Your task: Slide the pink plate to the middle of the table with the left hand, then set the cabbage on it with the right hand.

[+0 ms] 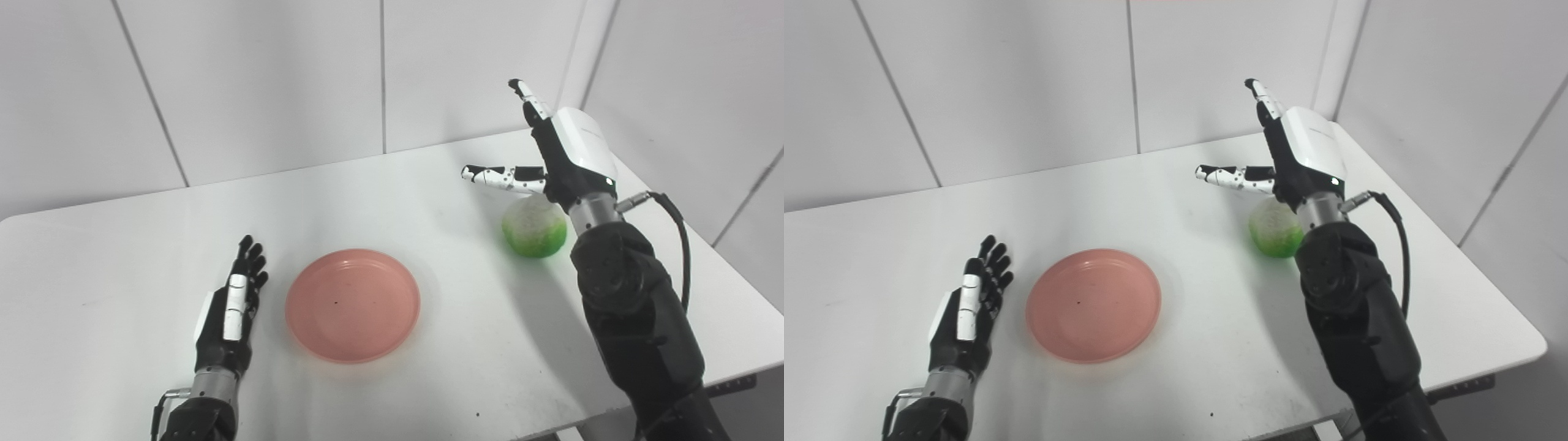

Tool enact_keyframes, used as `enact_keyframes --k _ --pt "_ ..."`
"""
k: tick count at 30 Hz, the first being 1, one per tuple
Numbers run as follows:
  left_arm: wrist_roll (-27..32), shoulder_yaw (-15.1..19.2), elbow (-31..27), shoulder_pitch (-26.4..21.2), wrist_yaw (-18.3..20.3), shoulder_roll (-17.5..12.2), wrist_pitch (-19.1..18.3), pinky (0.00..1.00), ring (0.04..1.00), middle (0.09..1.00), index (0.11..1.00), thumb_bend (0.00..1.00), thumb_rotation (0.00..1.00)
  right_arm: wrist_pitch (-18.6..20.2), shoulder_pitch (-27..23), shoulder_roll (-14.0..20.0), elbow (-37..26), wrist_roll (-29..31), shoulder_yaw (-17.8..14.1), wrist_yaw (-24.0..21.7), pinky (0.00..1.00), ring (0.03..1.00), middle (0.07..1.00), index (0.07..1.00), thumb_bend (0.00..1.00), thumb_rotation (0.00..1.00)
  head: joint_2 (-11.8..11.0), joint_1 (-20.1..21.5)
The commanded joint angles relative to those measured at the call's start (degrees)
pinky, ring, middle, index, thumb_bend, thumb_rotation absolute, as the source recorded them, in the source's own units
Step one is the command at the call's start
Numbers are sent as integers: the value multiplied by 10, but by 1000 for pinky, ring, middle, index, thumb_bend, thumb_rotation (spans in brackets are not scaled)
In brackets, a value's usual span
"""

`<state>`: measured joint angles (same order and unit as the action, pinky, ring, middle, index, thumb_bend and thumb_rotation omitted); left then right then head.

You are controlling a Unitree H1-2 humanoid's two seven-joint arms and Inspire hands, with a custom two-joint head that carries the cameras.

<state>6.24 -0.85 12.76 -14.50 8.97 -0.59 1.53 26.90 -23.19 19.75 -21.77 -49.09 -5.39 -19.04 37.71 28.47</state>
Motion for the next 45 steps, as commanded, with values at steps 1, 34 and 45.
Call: enact_keyframes --k 1,34,45 --pt "7 12 21 -4 7 -20 22 1000 1000 1000 1000 749 1000 0 -29 3 -11 -24 -16 -20 749 883 924 950 957 479 0 0" --pt "13 3 37 -4 28 -42 50 1000 1000 1000 1000 775 999 -8 -14 20 106 -129 9 -123 764 881 945 934 1000 410 8 11" --pt "23 4 25 -2 32 -37 39 1000 1000 1000 1000 763 983 0 -8 23 133 -99 40 -107 717 871 937 882 1000 280 11 9"
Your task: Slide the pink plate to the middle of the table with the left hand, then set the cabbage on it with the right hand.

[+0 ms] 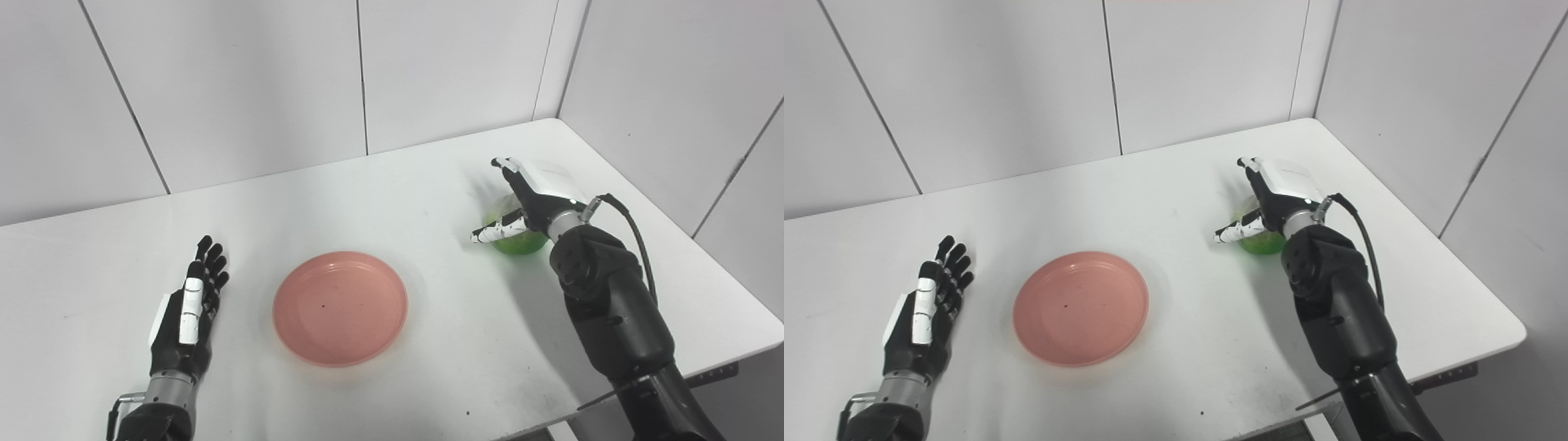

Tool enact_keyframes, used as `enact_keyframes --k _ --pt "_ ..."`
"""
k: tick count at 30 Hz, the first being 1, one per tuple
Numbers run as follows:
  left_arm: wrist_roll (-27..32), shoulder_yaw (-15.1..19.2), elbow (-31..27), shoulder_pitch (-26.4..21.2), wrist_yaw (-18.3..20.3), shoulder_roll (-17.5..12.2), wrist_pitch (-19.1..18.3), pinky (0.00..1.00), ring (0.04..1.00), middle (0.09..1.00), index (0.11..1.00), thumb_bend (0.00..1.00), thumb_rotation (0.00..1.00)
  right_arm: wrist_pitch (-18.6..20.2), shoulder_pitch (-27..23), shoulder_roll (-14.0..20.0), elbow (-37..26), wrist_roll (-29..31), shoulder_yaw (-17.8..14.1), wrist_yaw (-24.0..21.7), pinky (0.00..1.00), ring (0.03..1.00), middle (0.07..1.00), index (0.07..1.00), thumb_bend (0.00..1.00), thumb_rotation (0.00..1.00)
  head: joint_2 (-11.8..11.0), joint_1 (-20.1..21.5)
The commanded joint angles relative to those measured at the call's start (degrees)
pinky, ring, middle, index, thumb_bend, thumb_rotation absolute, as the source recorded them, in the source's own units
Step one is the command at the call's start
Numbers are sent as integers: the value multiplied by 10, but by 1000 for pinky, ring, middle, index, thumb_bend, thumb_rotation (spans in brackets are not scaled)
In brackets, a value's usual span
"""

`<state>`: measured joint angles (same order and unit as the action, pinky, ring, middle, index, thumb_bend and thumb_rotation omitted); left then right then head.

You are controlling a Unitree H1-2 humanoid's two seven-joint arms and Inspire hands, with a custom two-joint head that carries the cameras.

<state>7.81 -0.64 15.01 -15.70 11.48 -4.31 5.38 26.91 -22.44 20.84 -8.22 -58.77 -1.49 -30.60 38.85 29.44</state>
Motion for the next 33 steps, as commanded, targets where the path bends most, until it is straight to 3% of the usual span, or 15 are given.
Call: enact_keyframes --k 1,8,11,16,18,19,21,26,33 --pt "6 1 1 11 7 -1 1 1000 1000 1000 1000 764 982 -1 -15 15 1 -2 5 5 706 865 935 877 1000 274 0 -1" --pt "6 0 -4 12 5 -1 0 1000 1000 1000 1000 763 984 0 -16 18 21 -6 11 -7 629 797 894 817 1000 84 2 -1" --pt "6 0 -5 12 5 -1 4 1000 1000 1000 1000 758 986 0 -15 16 26 -7 11 2 593 770 871 775 956 8 3 -1" --pt "4 -2 -12 14 4 0 -3 1000 1000 1000 1000 752 993 0 -16 4 35 -26 -3 7 575 762 857 743 895 0 5 -2" --pt "5 -1 -13 14 4 0 -5 1000 1000 1000 1000 757 993 0 -17 0 35 -40 -8 2 651 804 866 741 902 0 5 -2" --pt "5 -1 -14 14 4 0 -6 1000 1000 1000 1000 759 991 0 -18 -1 33 -49 -9 -1 758 827 875 746 907 0 5 -1" --pt "3 -2 -14 14 5 -2 -7 1000 1000 1000 1000 759 995 0 -18 -1 28 -64 -7 -5 881 850 876 756 914 0 5 -1" --pt "6 -3 -15 14 7 -2 -8 1000 1000 1000 1000 761 982 0 -18 1 26 -76 -5 -2 954 876 884 777 924 7 6 -3" --pt "4 -4 -14 13 6 -3 -5 1000 1000 1000 1000 769 972 0 -19 -4 16 -75 -11 7 937 867 877 790 929 23 6 -3"
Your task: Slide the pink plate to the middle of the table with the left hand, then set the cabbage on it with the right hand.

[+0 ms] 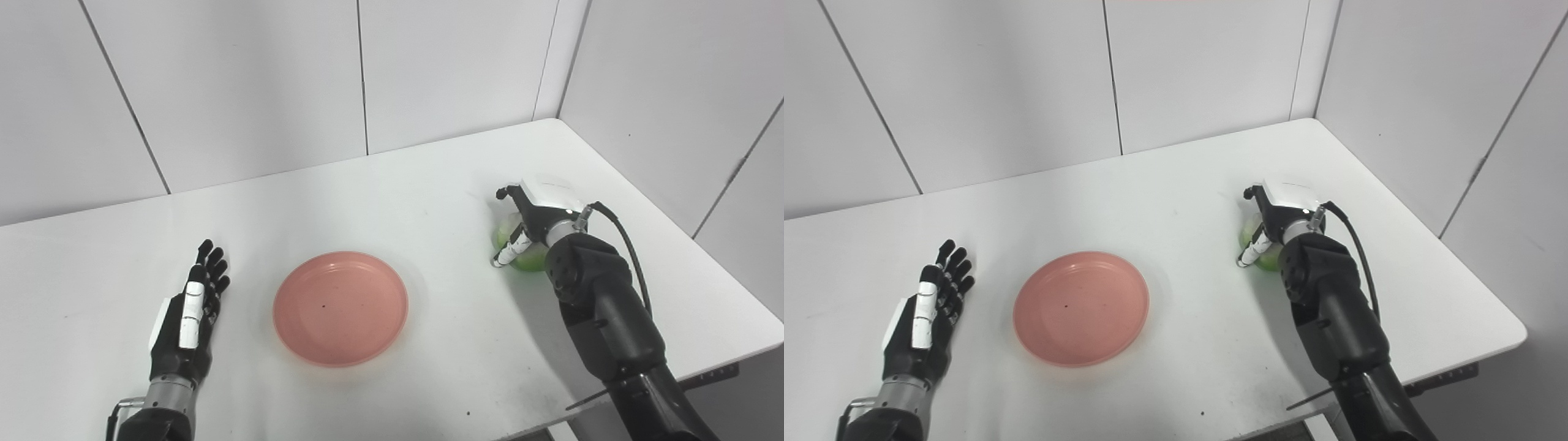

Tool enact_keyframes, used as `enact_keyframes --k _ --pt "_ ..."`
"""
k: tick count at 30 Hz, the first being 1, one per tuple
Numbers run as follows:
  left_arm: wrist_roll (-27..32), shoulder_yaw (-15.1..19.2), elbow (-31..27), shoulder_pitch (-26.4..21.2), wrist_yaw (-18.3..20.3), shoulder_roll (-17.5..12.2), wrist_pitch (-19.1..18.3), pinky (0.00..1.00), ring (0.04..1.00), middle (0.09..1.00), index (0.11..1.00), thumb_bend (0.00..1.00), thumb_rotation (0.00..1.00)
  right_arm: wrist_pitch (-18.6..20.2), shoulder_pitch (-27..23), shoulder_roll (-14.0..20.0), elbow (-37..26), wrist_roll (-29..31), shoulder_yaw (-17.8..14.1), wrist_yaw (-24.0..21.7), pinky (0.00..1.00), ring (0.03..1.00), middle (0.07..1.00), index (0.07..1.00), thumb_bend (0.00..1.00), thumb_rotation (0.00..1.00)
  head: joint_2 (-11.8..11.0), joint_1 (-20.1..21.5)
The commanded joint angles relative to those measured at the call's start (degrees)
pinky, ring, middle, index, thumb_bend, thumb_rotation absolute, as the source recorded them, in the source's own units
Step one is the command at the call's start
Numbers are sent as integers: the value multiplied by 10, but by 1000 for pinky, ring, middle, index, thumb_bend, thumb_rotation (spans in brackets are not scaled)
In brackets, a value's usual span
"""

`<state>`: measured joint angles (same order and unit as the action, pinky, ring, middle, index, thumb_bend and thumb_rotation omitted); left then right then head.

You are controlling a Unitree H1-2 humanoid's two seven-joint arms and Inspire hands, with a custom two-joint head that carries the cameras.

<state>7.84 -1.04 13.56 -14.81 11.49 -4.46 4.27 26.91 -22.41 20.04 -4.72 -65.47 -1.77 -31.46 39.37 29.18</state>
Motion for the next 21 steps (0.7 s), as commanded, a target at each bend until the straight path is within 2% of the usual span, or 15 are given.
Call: enact_keyframes --k 1,11,15,18,21 --pt "4 0 0 5 6 -1 6 1000 1000 1000 1000 768 970 0 -20 3 -21 -11 -9 13 932 866 877 790 927 33 1 0" --pt "0 -2 -1 4 5 -2 4 1000 1000 1000 1000 756 980 0 -26 -7 -50 -17 -28 -4 873 867 889 820 904 30 2 -1" --pt "-1 -4 -1 4 5 -3 4 1000 1000 1000 1000 759 982 0 -25 0 -54 -12 -26 1 899 860 878 832 954 101 3 -1" --pt "0 -4 0 3 5 -4 4 1000 1000 1000 1000 755 982 0 -28 7 -69 -26 -26 -25 960 885 900 844 976 173 3 -1" --pt "1 -4 -1 3 6 -4 3 1000 1000 1000 1000 757 978 0 -32 3 -84 -30 -39 -47 996 913 937 849 988 184 3 -1"
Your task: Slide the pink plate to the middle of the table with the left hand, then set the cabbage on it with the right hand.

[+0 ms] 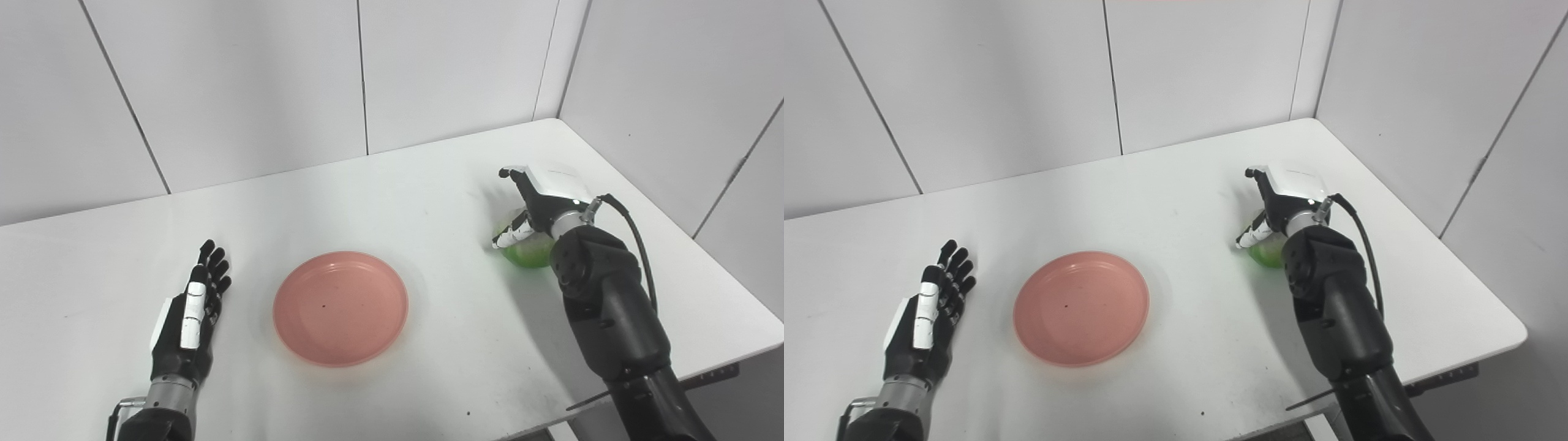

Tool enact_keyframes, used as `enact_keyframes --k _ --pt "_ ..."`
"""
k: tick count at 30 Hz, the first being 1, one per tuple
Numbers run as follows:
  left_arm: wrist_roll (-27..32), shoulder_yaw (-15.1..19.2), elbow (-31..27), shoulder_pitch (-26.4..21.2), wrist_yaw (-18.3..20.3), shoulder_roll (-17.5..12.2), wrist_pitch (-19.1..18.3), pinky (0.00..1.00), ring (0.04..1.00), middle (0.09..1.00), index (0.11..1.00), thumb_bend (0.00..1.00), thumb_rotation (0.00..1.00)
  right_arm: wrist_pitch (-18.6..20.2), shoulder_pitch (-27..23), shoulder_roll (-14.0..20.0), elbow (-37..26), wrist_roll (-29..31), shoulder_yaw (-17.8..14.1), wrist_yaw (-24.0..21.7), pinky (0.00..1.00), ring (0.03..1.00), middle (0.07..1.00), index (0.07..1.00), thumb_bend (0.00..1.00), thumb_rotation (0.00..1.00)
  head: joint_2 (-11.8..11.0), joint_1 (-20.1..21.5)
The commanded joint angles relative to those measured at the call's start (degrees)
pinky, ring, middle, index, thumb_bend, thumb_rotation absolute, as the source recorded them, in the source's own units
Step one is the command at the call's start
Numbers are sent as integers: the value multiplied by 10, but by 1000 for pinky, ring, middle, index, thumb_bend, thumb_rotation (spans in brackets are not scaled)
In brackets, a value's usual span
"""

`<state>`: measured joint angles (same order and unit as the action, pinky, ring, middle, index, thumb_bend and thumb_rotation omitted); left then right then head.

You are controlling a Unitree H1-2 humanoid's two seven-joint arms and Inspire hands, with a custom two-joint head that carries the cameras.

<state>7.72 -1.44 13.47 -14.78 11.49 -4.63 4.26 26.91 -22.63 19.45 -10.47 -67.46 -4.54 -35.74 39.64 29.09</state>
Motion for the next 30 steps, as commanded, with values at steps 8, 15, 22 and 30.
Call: enact_keyframes --k 8,15,22,30 --pt "0 -2 -2 3 7 -5 1 1000 1000 1000 1000 760 984 0 -30 14 -57 -48 -39 -83 770 913 962 890 1000 226 2 0" --pt "-1 -3 -4 3 6 -5 -2 1000 1000 1000 1000 760 980 0 -31 6 -42 -61 -53 -112 712 898 961 889 1000 243 3 0" --pt "-3 -2 -7 4 2 -3 -2 1000 1000 1000 1000 754 985 0 -33 2 -18 -76 -53 -126 637 847 939 877 1000 240 4 0" --pt "-3 -3 -9 4 6 -6 -8 1000 1000 1000 1000 774 984 0 -34 -4 0 -48 -63 -140 579 808 942 870 1000 184 5 0"
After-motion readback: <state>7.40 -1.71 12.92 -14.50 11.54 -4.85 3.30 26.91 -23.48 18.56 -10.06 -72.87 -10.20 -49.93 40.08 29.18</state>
